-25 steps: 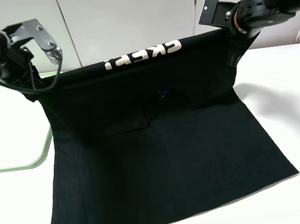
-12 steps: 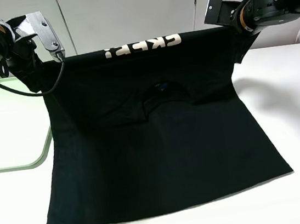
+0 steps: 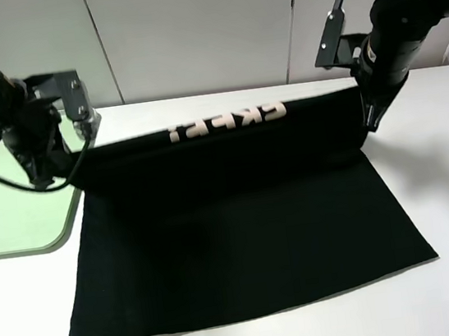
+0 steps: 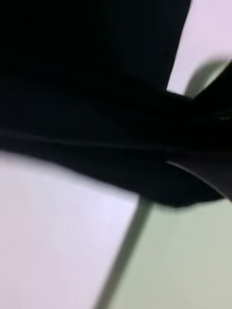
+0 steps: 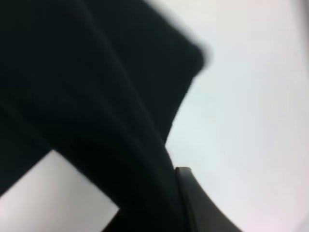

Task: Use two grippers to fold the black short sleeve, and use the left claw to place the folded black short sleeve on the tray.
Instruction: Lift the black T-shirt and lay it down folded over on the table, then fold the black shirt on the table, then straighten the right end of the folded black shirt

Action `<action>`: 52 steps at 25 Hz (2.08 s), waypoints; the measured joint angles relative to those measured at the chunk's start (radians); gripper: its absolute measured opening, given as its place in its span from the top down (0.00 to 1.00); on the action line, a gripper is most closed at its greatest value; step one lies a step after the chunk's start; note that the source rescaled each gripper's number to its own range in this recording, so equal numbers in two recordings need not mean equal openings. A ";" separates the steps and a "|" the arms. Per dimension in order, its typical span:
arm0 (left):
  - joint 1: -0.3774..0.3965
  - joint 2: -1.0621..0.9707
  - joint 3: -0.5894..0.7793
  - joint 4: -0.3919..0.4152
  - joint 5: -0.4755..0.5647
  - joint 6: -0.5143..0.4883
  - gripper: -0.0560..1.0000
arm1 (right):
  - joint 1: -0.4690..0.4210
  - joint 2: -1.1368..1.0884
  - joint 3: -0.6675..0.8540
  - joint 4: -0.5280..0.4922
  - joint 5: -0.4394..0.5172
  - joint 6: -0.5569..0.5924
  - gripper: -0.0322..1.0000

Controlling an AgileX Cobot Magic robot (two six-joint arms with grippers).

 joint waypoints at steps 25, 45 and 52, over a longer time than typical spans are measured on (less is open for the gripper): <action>0.005 -0.017 0.113 -0.187 0.476 0.019 0.89 | -0.006 -0.006 0.102 0.424 0.444 -0.170 0.90; 0.008 -0.017 0.120 -0.071 0.483 -0.251 0.15 | -0.018 -0.036 0.110 0.447 0.506 -0.167 0.00; 0.008 -0.017 0.074 -0.215 0.341 -0.231 0.15 | -0.018 -0.036 0.043 0.481 0.344 -0.149 0.00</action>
